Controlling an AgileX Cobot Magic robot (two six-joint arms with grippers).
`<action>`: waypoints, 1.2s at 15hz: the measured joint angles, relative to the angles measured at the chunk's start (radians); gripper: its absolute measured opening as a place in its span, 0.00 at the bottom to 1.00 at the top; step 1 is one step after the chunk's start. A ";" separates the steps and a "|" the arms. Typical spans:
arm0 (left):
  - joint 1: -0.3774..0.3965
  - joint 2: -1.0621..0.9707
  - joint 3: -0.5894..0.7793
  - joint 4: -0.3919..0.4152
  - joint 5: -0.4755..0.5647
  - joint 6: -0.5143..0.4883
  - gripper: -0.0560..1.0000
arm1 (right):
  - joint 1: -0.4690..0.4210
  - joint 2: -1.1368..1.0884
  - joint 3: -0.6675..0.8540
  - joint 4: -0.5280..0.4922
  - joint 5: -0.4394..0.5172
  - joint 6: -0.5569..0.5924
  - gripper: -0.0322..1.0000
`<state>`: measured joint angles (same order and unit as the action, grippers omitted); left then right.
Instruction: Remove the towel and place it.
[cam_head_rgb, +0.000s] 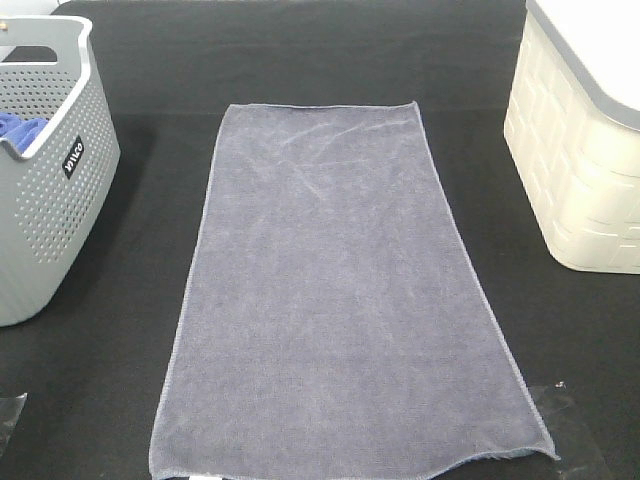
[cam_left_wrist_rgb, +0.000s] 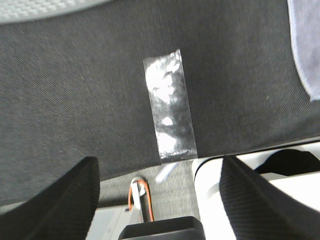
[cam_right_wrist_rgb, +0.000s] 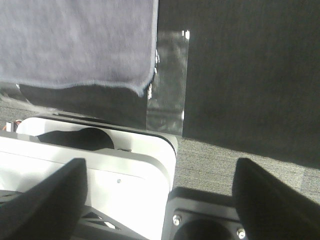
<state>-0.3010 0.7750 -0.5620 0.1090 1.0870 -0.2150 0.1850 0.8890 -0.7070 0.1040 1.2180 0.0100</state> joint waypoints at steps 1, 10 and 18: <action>0.000 -0.073 0.032 -0.006 -0.012 0.006 0.67 | 0.000 -0.053 0.036 0.000 0.000 0.000 0.76; 0.000 -0.403 0.043 -0.176 -0.037 0.318 0.67 | 0.000 -0.481 0.169 -0.011 -0.089 -0.051 0.76; 0.000 -0.404 0.043 -0.182 -0.037 0.330 0.67 | 0.000 -0.565 0.203 -0.024 -0.147 -0.058 0.76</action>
<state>-0.3010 0.3710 -0.5190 -0.0730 1.0500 0.1150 0.1850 0.3240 -0.5040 0.0800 1.0710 -0.0480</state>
